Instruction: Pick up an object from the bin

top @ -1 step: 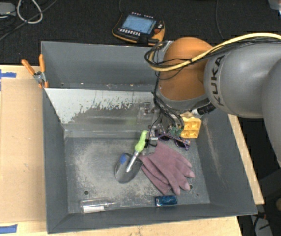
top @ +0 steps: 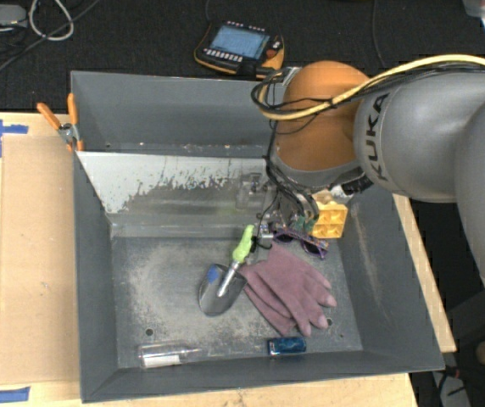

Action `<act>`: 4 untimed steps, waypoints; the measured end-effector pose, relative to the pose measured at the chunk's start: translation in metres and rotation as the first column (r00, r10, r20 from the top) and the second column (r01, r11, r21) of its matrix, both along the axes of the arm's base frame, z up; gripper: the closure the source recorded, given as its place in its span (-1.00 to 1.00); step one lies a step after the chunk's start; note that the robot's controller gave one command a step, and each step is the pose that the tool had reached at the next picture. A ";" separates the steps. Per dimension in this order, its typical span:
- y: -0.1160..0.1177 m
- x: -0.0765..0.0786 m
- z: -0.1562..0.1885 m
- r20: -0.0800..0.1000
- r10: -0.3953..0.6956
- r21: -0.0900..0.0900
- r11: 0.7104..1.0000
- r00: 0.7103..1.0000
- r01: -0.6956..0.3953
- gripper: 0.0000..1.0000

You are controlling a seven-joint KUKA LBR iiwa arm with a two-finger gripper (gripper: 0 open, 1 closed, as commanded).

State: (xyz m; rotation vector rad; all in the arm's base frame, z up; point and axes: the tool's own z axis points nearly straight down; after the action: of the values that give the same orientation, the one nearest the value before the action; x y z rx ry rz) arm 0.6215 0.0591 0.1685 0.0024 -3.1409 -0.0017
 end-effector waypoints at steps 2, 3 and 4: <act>-0.015 -0.005 -0.099 0.003 0.562 0.001 0.827 0.827 -0.562 -1.00; -0.019 -0.009 -0.102 -0.007 0.337 0.002 0.942 0.942 -0.337 -1.00; -0.014 -0.005 -0.099 0.003 0.553 0.004 0.833 0.833 -0.553 -1.00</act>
Offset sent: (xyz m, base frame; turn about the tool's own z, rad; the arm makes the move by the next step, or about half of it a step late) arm -0.0055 -0.0162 -0.0985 -0.5979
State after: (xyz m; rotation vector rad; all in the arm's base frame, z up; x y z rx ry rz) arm 0.6161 0.0450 0.0694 0.9090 -3.0082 -0.0082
